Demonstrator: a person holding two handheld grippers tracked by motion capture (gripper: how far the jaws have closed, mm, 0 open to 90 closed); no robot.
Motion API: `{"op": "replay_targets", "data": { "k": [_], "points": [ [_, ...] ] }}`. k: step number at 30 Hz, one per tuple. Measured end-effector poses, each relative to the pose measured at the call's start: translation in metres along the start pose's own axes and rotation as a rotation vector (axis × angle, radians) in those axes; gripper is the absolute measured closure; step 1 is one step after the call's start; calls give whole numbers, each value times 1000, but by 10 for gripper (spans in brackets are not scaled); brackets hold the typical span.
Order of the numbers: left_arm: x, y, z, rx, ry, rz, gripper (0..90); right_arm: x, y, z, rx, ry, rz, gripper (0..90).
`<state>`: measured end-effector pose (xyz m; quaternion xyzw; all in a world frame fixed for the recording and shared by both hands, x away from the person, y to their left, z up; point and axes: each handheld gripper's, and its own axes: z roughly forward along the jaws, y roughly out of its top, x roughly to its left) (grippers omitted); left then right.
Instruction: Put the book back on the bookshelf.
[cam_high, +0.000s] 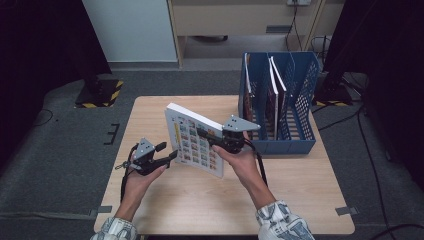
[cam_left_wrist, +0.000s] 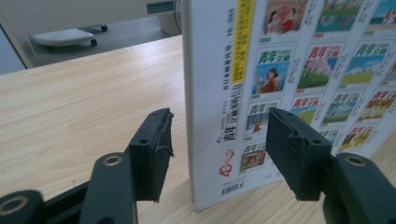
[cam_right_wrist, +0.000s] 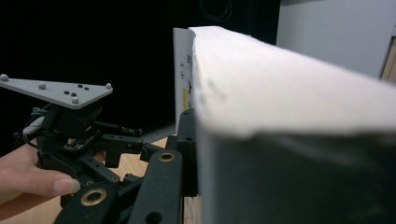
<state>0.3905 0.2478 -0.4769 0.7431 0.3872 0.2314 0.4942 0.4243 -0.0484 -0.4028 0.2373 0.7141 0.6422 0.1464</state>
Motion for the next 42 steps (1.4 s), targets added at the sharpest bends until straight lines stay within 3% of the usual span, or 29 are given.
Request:
{"op": "replay_targets", "data": {
  "k": [11, 16, 20, 27, 42],
  "points": [
    [8, -8, 5, 57, 38, -5, 251, 1, 10, -4, 8, -25, -26, 739],
    [12, -12, 9, 102, 56, -14, 170, -1, 16, -8, -5, -34, -24, 739],
    [15, -19, 15, 173, 78, -12, 99, -1, 21, -11, -6, -41, -30, 739],
    [20, -29, 23, 258, 104, -43, 78, -4, 23, -16, -4, -53, -28, 739],
    [29, -41, 27, 337, 142, -85, 75, -10, 27, -27, -11, -76, -18, 739]
  ]
}}
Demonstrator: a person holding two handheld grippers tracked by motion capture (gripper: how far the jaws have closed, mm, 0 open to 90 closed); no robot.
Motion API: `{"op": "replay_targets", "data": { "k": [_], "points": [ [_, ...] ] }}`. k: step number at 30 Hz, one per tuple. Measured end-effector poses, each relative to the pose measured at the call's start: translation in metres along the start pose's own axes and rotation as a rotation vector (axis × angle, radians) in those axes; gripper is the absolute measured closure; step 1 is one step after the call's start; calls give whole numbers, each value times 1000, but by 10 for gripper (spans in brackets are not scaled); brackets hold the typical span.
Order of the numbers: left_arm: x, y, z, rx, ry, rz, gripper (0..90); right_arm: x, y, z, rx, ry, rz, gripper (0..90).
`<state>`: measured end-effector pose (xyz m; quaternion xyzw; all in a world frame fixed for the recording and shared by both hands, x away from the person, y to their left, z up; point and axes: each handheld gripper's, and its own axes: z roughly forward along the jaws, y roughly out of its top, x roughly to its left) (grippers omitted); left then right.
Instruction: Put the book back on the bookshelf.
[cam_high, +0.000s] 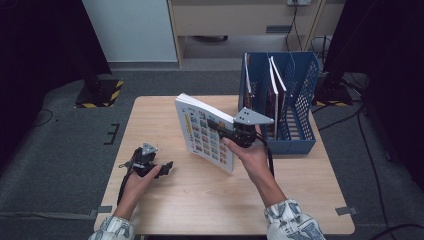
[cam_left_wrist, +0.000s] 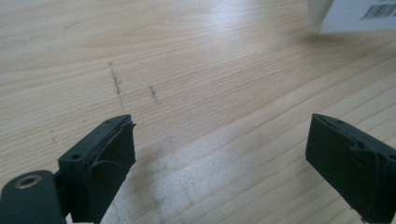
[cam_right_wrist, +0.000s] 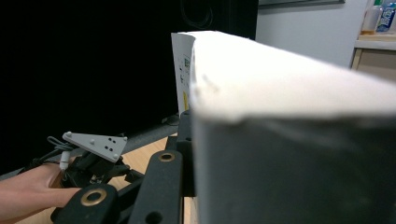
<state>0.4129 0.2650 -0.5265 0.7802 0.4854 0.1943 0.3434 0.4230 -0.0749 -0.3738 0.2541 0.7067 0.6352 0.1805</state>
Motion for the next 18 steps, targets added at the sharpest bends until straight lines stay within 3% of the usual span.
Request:
{"op": "replay_targets", "data": {
  "k": [18],
  "points": [
    [5, -4, 3, 33, 32, -17, 73, -8, 1, -20, -4, -27, 12, 739]
  ]
}}
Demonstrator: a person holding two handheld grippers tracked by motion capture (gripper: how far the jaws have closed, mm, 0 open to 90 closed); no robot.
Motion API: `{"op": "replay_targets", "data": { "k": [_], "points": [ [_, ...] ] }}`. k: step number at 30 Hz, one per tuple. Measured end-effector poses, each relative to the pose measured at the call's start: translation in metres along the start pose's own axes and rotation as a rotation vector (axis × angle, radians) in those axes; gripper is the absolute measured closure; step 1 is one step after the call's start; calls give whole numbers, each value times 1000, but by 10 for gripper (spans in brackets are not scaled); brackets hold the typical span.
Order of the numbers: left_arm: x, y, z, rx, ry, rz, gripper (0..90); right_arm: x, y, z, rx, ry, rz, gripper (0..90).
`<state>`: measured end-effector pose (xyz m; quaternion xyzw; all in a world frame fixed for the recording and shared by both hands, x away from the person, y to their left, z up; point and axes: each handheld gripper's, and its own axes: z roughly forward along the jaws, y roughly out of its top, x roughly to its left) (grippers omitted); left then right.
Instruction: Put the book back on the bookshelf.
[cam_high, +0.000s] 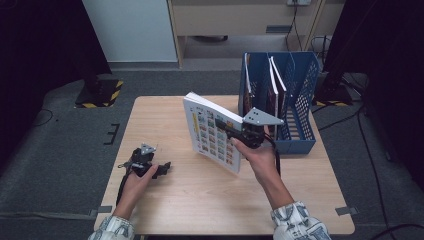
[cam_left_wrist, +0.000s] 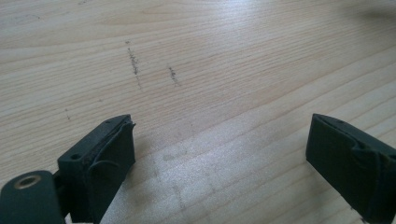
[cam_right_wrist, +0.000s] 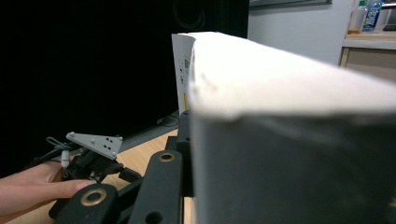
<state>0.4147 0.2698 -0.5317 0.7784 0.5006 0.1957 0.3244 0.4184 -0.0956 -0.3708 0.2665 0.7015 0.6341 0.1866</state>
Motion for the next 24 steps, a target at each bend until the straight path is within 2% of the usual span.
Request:
{"op": "replay_targets", "data": {
  "k": [24],
  "points": [
    [-1, -2, 3, 6, 11, 21, 59, -10, -2, -38, 4, -30, 6, 739]
  ]
}}
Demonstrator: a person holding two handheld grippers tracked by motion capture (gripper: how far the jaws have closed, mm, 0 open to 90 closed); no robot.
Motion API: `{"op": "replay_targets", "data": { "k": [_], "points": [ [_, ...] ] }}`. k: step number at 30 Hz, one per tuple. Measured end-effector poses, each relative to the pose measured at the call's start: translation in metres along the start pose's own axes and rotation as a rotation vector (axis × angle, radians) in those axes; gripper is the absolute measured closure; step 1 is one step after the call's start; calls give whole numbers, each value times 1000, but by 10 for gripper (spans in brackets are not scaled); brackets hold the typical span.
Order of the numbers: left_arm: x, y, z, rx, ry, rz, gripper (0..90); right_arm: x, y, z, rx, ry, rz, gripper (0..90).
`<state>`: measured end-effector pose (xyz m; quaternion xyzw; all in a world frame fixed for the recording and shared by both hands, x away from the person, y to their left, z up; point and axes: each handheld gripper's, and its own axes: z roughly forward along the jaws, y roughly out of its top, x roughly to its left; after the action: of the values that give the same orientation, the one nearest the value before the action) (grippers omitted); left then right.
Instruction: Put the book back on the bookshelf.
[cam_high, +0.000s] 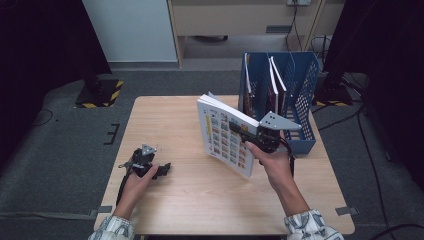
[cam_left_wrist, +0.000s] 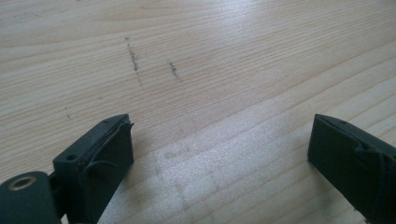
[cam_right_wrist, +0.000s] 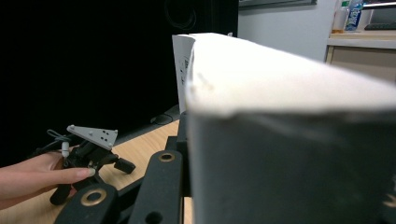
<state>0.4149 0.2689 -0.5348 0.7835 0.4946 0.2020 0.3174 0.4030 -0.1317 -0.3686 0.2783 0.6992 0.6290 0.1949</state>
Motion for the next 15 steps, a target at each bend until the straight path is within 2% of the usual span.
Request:
{"op": "replay_targets", "data": {
  "k": [15],
  "points": [
    [0, -1, 0, -5, -1, 4, 53, -5, -3, -24, -1, -19, 6, 739]
  ]
}}
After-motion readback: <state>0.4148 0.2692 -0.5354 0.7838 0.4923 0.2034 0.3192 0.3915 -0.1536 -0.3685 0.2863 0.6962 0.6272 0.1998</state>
